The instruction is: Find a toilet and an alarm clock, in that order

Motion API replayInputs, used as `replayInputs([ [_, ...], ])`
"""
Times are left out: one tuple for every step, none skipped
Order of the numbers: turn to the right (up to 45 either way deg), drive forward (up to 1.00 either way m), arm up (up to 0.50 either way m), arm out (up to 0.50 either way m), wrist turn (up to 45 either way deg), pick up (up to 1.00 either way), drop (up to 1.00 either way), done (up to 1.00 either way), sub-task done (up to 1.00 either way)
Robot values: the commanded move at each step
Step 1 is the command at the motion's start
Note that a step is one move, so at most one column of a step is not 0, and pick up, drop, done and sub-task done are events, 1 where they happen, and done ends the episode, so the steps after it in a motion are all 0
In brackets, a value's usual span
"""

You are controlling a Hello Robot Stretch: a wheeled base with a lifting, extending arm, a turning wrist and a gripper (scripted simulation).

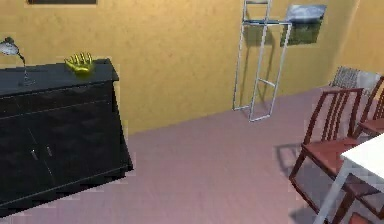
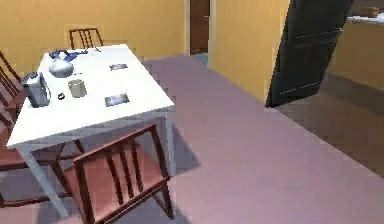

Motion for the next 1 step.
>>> replayInputs([
  [0.0,0.30,0.00,0.00,0.0,0.00,0.00,0.00,0.00],
])
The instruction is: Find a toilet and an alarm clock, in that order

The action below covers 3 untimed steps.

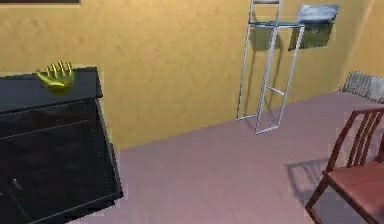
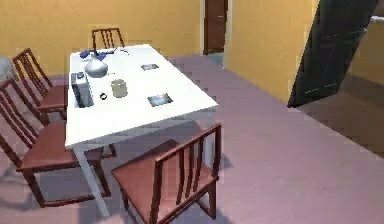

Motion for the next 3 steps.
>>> replayInputs([
  [42.0,0.00,0.00,0.00,0.0,0.00,0.00,0.00,0.00],
  [0.0,0.35,0.00,0.00,0.0,0.00,0.00,0.00,0.00],
  [24.0,0.00,0.00,0.00,0.0,0.00,0.00,0.00,0.00],
])
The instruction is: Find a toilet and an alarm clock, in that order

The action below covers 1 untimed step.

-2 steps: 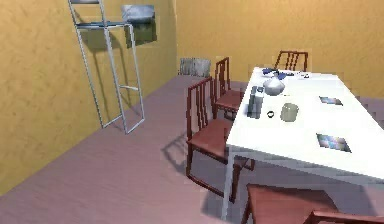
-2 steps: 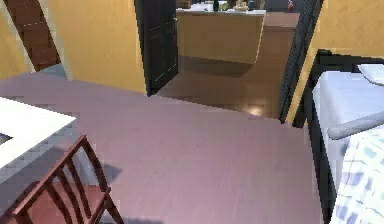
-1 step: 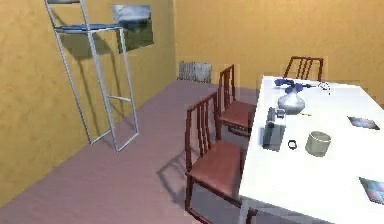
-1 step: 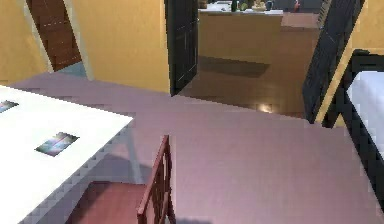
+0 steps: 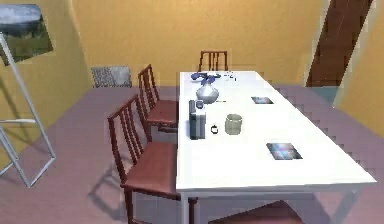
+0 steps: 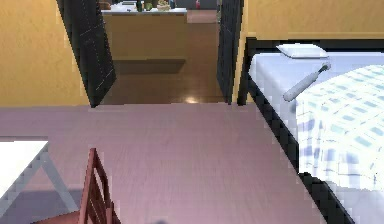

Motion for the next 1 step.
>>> replayInputs([
  [0.0,0.00,0.00,0.00,0.0,0.00,0.00,1.00,0.00],
])
